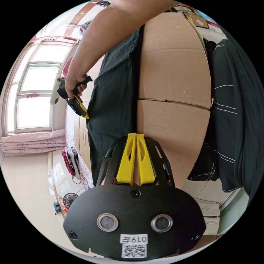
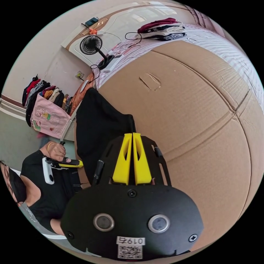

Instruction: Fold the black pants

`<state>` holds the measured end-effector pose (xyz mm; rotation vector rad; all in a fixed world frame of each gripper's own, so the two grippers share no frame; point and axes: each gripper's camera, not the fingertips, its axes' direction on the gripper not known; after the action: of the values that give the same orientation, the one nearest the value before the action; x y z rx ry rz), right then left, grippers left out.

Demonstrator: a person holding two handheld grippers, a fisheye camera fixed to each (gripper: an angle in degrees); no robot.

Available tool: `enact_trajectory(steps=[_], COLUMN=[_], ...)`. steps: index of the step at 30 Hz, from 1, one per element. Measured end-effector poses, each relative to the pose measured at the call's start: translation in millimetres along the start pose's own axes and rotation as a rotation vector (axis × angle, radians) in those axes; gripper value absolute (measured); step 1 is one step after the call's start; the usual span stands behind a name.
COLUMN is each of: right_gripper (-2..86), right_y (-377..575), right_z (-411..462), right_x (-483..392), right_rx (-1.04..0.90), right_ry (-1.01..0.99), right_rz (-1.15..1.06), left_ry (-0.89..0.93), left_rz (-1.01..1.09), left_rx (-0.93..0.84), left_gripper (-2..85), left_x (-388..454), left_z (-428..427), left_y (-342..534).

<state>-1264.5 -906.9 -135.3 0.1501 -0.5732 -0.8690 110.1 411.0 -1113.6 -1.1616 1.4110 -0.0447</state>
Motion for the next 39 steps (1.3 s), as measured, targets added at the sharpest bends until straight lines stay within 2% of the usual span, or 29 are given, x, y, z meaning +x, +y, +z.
enact_trajectory(steps=[6,10,19,25,31,35,39], right_gripper=[-0.9,-0.8,-0.1,-0.8,0.9,1.3,0.1], right_y=[13.5,20.8,51.2,67.4,105.4,163.5,214.4], right_z=[-6.0,7.4,6.0,12.0,-3.7,-33.3,-26.6], right_x=[-9.5,-19.1,-31.0,-55.9,-104.4,-160.3,-233.3], right_rx=[0.042,-0.014,-0.004,-0.019,0.054,0.195,0.255], right_ry=[-0.019,-0.023,-0.18,-0.126,-0.048,0.032,0.021], right_rz=[-0.004,0.002,0.009,0.014,0.007,-0.049,-0.194], left_ry=[0.0,0.014,-0.002,0.031,0.093,0.207,0.144], left_rz=[-0.008,-0.018,-0.088,-0.065,-0.15,-0.315,-0.627], left_rx=[0.011,0.013,0.032,0.033,0.103,0.243,0.324], left_gripper=[0.2,0.2,0.5,0.4,0.5,0.8,1.7], left_x=[1.6,-0.7,-5.4,-15.4,-38.4,-100.8,-206.7], left_z=[31.7,57.7,127.1,182.2,235.1,262.7,332.5], left_y=[8.5,13.1,35.5,52.4,89.8,153.3,203.8])
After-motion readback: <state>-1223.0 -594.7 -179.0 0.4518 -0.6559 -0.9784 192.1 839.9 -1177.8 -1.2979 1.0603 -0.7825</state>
